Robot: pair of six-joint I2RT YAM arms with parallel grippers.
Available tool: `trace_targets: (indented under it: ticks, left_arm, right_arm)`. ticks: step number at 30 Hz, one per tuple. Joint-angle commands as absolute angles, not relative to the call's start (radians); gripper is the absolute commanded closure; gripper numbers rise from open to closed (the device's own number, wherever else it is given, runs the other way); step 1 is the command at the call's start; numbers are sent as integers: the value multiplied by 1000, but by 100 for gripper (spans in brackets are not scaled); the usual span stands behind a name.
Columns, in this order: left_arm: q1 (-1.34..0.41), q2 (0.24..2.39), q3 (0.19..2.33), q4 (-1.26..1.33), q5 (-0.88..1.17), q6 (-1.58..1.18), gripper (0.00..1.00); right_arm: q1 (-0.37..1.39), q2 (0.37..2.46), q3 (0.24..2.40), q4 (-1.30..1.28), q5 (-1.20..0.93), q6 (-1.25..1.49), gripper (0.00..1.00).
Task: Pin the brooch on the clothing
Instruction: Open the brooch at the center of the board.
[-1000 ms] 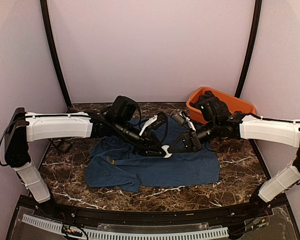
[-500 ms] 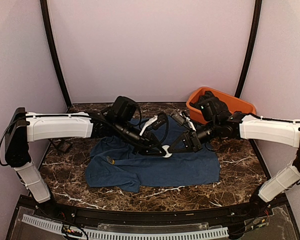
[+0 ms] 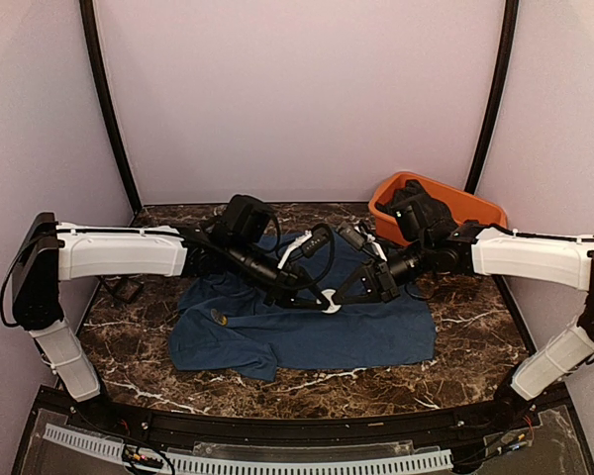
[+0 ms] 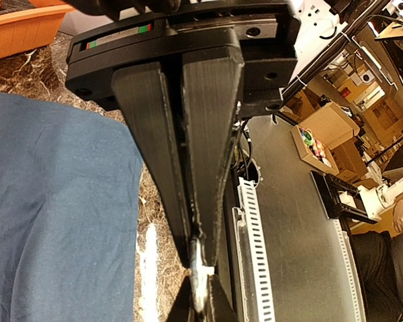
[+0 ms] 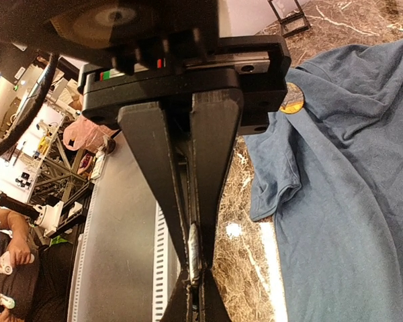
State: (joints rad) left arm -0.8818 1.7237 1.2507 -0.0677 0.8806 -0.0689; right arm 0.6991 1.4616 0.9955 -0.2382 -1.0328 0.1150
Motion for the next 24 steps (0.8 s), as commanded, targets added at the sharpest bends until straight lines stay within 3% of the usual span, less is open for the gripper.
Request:
trace_targets:
  ticks: [1, 12, 19, 24]
  left_arm:
    - [-891, 1727, 1244, 75, 790, -93, 99]
    - [-899, 1657, 1178, 113, 554, -93, 99]
    - [-898, 1641, 1126, 245, 630, -172, 91]
    - [-898, 1639, 1102, 305, 634, -215, 90]
  right_arm:
    - [726, 1473, 1007, -199, -1051, 148, 100]
    - [745, 1483, 1005, -95, -1069, 258, 100]
    - [746, 1513, 1019, -113, -1017, 269, 100]
    - [746, 1515, 1013, -115, -1008, 273, 100]
